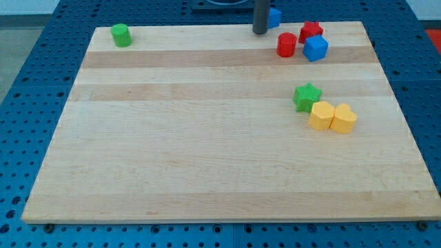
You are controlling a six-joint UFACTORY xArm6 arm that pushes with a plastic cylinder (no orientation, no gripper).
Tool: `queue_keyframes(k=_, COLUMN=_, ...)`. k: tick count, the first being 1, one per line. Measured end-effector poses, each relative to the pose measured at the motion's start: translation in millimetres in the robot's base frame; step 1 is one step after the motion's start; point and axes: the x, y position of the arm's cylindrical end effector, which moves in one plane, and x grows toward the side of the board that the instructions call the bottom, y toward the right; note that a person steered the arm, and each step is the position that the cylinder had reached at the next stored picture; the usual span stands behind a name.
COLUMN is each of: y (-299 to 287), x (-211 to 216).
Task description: Move the yellow heart to the green circle
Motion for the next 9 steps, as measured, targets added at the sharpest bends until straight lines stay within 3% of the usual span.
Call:
queue_keyframes(k=4, y=-38.3, x=-17.0)
queue_keyframes(k=9, y=3.3, x=-18.6)
